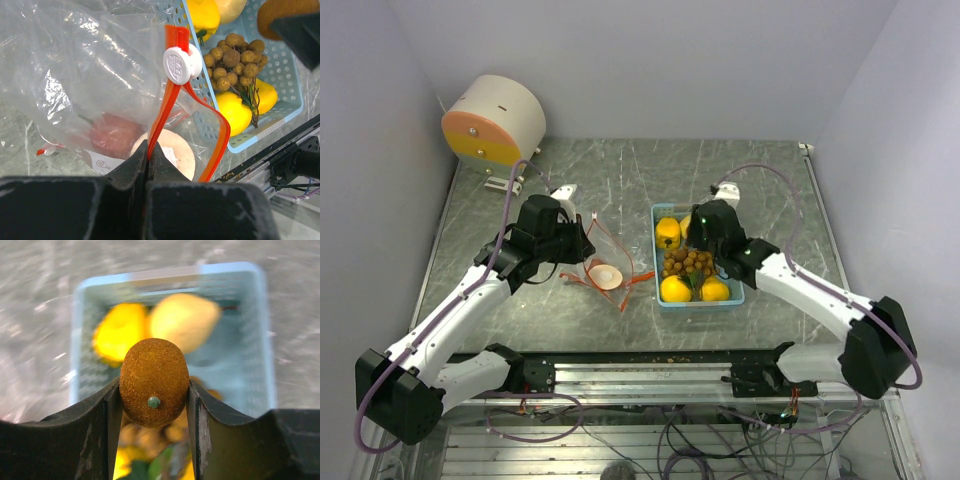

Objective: Place the food in the zip-top bag and seal the zipper
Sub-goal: Pick up the fake fruit from the bin, then place the fake fruit in the zipper food storage bag.

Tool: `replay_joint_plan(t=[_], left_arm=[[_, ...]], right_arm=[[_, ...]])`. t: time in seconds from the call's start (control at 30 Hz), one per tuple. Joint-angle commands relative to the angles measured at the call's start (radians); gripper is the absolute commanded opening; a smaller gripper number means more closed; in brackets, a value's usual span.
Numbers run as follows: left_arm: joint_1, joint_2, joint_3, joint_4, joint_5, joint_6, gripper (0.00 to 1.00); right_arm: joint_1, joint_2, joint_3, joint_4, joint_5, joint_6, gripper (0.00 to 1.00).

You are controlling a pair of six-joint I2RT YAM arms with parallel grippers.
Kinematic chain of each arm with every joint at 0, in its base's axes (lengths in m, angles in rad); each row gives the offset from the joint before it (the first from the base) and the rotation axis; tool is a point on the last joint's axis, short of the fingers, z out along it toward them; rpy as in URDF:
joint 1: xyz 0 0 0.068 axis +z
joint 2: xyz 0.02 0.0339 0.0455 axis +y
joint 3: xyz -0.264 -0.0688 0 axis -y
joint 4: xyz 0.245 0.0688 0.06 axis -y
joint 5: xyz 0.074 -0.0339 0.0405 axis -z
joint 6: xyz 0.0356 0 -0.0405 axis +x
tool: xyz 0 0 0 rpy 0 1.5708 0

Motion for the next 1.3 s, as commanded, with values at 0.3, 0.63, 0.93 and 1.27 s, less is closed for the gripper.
replay_joint_plan(t=[0.3, 0.63, 0.93, 1.27], left_arm=[[-0.007, -0.003, -0.021, 0.073, 0.035, -0.034, 0.07], [-0.007, 0.006, -0.003, 0.044, -0.004, -0.022, 0.07], [-0.006, 0.042, 0.000, 0.076, 0.012, -0.030, 0.07], [-0.007, 0.048, 0.040, 0.068, 0.032, -0.036, 0.07]], right_arm=[[0.369, -0.025, 0.033, 0.306, -0.462, -0.199, 0.39], [0.401, -0.016, 0.058, 0.319, -0.421, -0.209, 0.39], [0.421, -0.137, 0.041, 0.261, -0.475, -0.229, 0.39], [0.434, 0.009, 0.018, 0.338, -0.479, -0.205, 0.39]])
